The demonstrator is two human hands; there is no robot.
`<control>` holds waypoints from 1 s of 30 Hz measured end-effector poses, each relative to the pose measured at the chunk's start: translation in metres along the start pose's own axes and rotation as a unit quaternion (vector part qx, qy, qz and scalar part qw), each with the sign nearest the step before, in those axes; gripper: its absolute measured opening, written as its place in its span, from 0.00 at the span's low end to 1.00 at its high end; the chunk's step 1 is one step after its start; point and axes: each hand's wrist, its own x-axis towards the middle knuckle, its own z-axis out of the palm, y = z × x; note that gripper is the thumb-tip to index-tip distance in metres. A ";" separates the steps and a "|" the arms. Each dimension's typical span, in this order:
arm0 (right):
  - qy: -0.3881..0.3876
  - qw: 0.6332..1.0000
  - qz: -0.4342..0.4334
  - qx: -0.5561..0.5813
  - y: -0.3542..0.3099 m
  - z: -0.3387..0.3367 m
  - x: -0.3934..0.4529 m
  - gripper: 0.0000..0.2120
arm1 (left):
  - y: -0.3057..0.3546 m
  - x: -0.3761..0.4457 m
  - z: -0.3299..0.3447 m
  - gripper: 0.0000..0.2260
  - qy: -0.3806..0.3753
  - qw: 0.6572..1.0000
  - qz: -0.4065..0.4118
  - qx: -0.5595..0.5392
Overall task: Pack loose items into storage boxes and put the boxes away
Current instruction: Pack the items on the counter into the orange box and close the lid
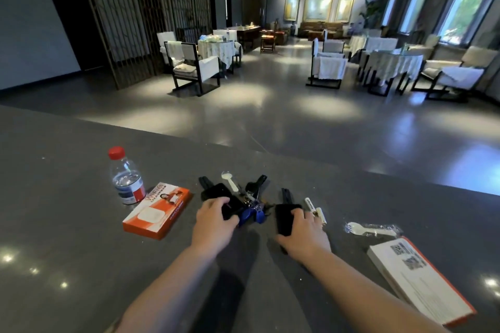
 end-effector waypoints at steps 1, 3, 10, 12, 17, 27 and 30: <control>0.003 1.000 0.009 -0.026 -0.004 0.002 0.006 0.35 | -0.001 0.015 0.002 0.23 -0.005 1.000 -0.017 0.016; 0.012 0.997 0.026 -0.066 -0.009 0.006 0.016 0.35 | -0.002 0.040 0.007 0.27 -0.009 0.998 -0.057 0.035; 0.004 0.993 0.048 -0.106 -0.004 0.014 0.035 0.36 | 0.001 0.075 0.045 0.31 0.038 0.986 -0.106 0.123; 0.003 0.991 0.038 -0.128 -0.003 0.015 0.037 0.36 | 0.000 0.079 0.049 0.30 0.050 0.985 -0.108 0.127; 0.003 0.995 0.017 -0.102 0.000 0.013 0.024 0.37 | -0.006 0.069 0.042 0.32 0.042 0.989 -0.089 0.114; 0.018 1.000 -0.015 0.021 0.048 0.001 -0.107 0.44 | -0.032 -0.043 0.007 0.41 -0.022 0.985 -0.118 0.126; 0.021 0.999 0.013 0.029 0.075 -0.005 -0.146 0.44 | -0.030 -0.093 0.001 0.41 -0.034 0.985 -0.114 0.126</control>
